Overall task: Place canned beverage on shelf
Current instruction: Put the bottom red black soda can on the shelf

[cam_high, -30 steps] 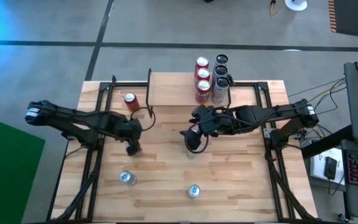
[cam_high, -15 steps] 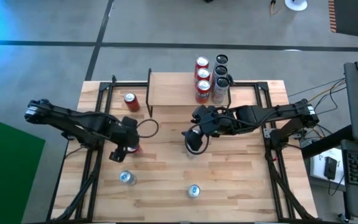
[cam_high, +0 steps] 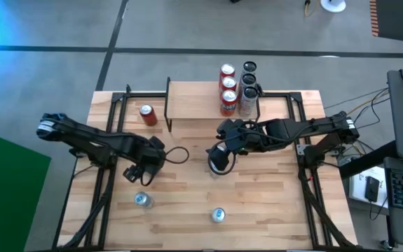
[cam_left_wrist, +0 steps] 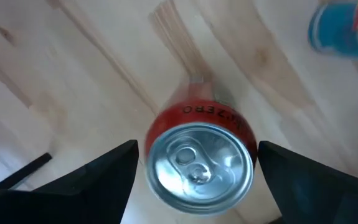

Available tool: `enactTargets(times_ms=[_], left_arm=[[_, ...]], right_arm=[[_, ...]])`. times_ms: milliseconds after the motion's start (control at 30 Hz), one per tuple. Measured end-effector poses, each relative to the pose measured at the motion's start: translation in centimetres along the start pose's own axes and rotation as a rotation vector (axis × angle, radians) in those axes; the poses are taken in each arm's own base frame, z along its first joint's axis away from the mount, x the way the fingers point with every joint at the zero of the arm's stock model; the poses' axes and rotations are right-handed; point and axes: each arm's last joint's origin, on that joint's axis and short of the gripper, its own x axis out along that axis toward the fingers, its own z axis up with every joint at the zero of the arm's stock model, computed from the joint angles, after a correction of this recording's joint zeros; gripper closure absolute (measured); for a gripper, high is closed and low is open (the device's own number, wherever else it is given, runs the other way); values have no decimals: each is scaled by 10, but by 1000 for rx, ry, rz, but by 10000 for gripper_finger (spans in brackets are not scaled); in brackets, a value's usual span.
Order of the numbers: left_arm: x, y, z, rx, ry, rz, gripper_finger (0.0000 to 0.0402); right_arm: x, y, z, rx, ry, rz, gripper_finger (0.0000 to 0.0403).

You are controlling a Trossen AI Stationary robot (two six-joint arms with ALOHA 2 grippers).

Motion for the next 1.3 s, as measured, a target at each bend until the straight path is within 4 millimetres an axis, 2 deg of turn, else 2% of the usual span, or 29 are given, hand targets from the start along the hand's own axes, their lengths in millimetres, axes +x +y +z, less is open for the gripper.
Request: enactTargets(times_ms=[233, 367, 567, 833, 900, 1100, 1300], left_arm=[[15, 1, -3, 57, 35, -3, 87], [16, 5, -2, -18, 14, 7, 90], [17, 13, 1, -233, -55, 24, 90], [18, 35, 2, -813, -188, -10, 91], [18, 38, 2, -903, -210, -16, 91], [18, 39, 3, -966, -224, -16, 87], [16, 43, 7, -1016, -278, 22, 60]], right_arm=[[1, 0, -1, -2, -2, -8, 76], [1, -1, 0, -7, -3, -8, 76], [1, -2, 1, -8, -10, -18, 76], [2, -4, 3, -25, -12, -23, 76], [3, -6, 4, -28, -12, -24, 76], [3, -9, 8, -32, -17, -21, 76], [-2, -10, 9, -35, -26, -13, 76]])
